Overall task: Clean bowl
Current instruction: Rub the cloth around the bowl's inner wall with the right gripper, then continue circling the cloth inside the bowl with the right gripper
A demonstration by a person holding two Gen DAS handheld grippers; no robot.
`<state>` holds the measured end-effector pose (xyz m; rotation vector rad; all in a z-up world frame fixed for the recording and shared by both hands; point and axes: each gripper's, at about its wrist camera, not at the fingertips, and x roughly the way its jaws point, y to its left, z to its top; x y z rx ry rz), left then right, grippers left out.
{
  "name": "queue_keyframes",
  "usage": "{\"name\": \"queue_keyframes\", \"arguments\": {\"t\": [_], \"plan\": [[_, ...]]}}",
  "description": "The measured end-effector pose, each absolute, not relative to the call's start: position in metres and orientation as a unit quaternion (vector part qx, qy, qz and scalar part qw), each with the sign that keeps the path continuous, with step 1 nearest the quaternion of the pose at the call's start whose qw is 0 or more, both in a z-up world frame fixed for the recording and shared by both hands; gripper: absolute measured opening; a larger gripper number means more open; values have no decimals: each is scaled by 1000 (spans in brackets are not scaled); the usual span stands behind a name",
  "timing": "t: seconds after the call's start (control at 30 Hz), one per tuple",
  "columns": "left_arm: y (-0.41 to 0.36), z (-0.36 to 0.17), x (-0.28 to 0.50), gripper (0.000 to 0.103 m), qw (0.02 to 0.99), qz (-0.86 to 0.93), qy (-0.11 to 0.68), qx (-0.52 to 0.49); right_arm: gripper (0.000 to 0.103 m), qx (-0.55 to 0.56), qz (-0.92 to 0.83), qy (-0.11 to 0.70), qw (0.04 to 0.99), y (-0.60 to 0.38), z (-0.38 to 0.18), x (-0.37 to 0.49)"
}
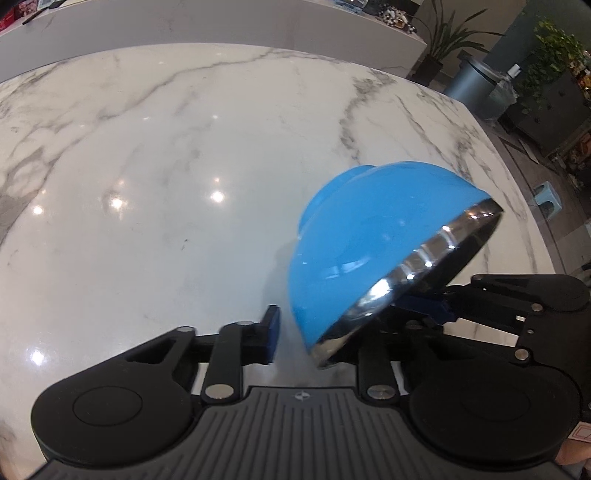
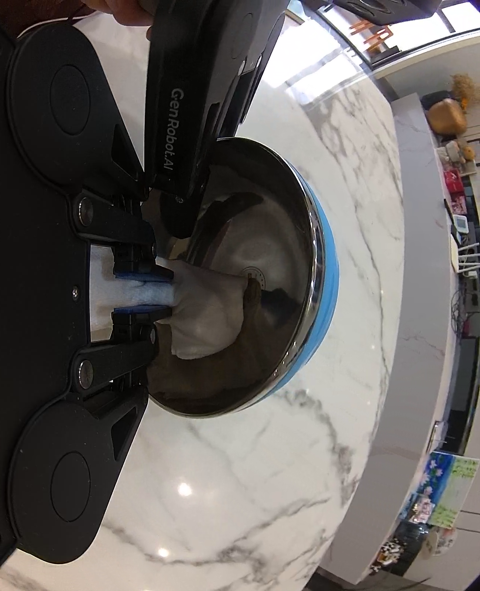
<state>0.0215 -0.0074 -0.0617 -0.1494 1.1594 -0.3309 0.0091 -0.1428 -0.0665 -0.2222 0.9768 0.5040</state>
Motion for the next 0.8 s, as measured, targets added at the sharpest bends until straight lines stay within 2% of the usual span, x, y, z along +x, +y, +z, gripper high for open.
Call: {"name": "queue_keyframes", "arguments": {"t": [0.5,0.8], "plan": [[-11,-56,18,15,804,-174,568,-15,11,-189,240,435,847,-130,-63,-3],[-5,-56,17,16,795,-179,580,-15,10,-214,239,413,853,-128,-60,-6]]}}
